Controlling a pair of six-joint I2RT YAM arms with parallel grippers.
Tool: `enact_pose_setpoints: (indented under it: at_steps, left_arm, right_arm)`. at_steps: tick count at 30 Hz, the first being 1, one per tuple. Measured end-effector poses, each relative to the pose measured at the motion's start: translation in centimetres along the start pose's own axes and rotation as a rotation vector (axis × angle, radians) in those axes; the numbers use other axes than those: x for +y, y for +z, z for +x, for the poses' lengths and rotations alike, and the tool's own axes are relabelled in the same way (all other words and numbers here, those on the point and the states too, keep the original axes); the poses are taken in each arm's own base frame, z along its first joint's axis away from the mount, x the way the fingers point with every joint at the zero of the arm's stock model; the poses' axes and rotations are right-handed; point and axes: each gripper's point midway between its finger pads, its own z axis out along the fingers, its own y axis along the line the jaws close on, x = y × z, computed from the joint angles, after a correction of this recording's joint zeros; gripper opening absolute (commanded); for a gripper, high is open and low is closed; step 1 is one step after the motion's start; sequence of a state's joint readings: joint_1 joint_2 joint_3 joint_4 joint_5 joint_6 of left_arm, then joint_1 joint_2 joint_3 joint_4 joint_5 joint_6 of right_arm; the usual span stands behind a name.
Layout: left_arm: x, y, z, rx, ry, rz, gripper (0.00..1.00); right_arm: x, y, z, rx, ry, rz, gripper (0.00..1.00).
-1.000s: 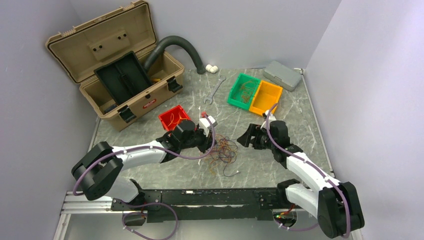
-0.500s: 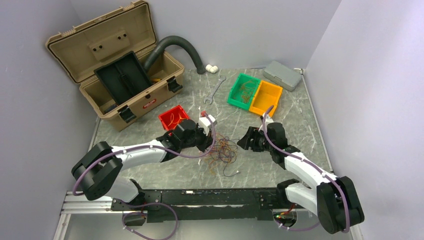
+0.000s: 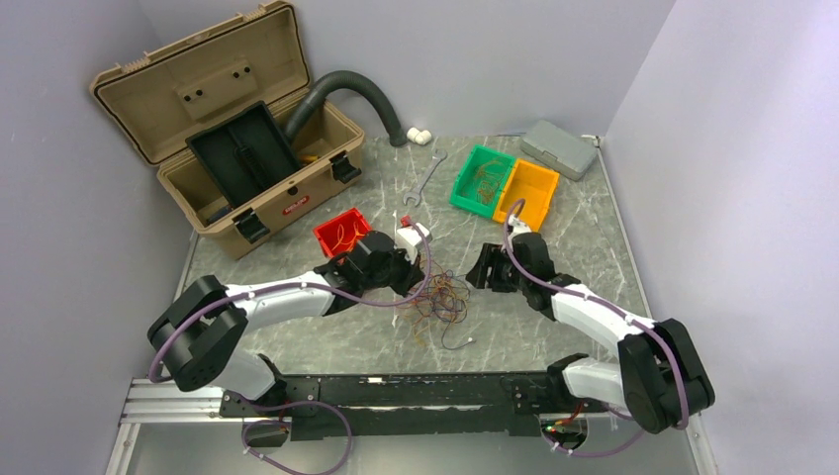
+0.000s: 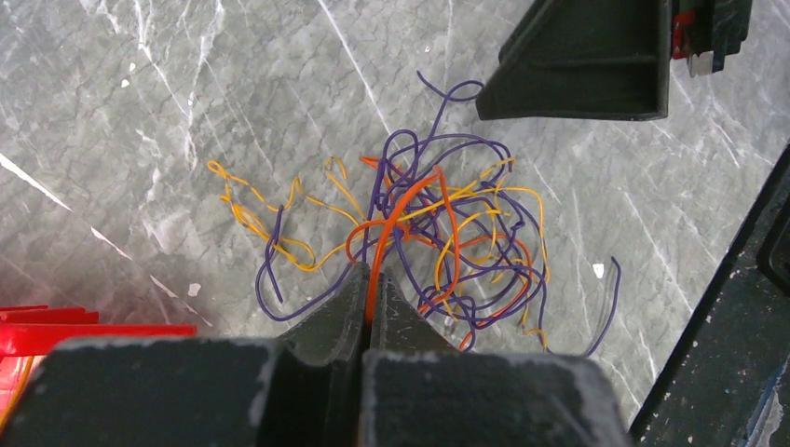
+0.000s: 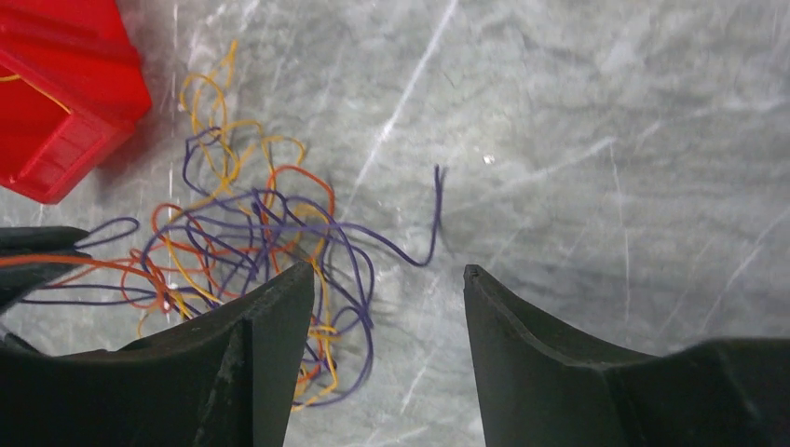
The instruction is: Untangle the cables
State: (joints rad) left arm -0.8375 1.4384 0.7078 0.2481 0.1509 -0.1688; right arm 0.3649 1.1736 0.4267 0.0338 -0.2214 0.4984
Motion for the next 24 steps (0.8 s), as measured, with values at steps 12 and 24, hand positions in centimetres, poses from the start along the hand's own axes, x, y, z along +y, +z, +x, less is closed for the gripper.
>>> enact_pose_setpoints:
  at_steps: [12, 24]
  left_arm:
    - [0.7, 0.4, 0.3, 0.024, 0.014, -0.03, 0.0]
    - [0.9, 0.4, 0.5, 0.032, 0.02, -0.04, 0.0]
  right_arm:
    - [0.1, 2.7, -1.5, 0.025, -0.095, 0.115, 0.58]
    - [0.4, 3.3, -1.2, 0.054, -0.12, 0.146, 0.08]
